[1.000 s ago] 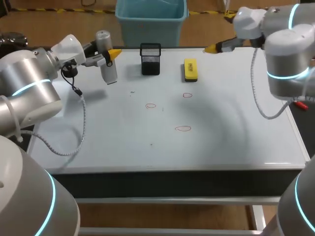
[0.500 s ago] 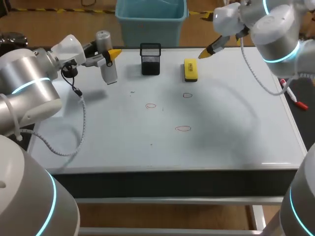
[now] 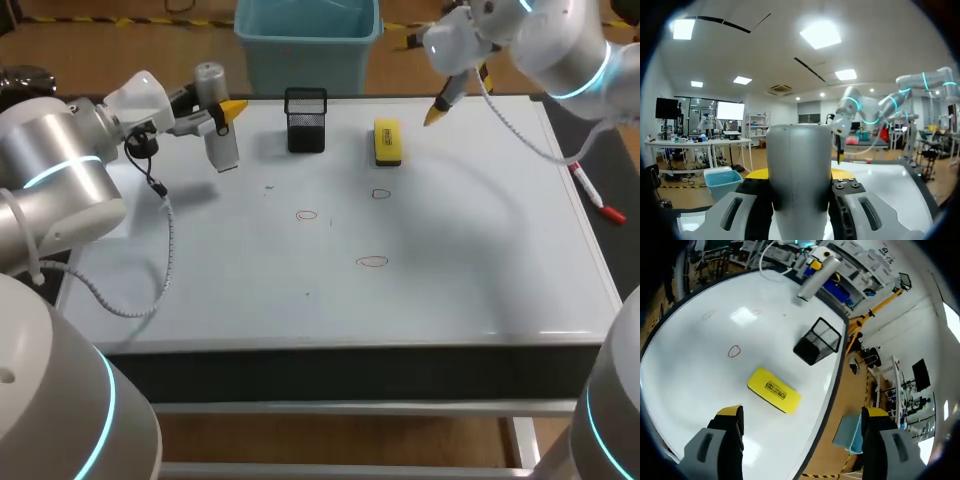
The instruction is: Pick up the inspection probe, press it on each red-marked spot on the whiteboard one by one, put down the probe, pick up the eraser, and wipe off all the red marks.
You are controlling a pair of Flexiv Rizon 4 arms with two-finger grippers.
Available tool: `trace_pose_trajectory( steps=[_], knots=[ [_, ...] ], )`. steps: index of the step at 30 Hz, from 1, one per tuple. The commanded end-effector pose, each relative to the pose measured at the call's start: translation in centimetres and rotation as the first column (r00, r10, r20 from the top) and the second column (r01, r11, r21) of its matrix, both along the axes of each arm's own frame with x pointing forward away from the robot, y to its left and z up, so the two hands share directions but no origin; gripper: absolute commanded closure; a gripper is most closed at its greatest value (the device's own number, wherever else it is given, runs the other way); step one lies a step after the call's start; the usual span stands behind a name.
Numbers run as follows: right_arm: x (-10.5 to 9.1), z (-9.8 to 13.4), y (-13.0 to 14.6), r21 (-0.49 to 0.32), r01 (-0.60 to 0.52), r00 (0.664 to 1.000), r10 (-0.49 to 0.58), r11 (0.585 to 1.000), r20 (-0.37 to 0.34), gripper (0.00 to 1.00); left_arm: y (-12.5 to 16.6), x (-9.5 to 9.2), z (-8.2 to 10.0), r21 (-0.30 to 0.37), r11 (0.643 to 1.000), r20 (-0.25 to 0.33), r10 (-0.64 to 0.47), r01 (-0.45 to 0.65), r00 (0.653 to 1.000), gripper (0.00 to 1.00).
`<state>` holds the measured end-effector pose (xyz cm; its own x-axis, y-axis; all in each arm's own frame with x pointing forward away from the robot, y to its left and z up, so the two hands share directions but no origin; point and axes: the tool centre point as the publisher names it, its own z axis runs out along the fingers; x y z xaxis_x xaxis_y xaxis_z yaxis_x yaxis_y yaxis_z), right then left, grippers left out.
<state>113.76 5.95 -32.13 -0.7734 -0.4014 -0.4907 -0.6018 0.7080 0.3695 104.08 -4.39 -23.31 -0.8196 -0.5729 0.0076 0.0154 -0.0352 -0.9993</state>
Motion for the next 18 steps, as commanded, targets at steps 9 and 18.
trace_pose_trajectory(
  steps=[9, 18],
  knots=[
    [-1.9, -2.6, -0.6, -0.553, -0.730, 0.525, 0.847, 0.402, -0.078, 0.00, -0.1, 0.0, 0.1, -0.001, 1.000, 0.001, 0.005, -0.005, 1.000, 1.00],
    [-3.5, -4.3, 0.1, -0.582, -0.769, 0.404, 0.907, 0.265, -0.122, 0.00, -0.1, 0.0, 0.1, -0.001, 1.000, 0.001, 0.005, -0.005, 1.000, 1.00]
  ],
)
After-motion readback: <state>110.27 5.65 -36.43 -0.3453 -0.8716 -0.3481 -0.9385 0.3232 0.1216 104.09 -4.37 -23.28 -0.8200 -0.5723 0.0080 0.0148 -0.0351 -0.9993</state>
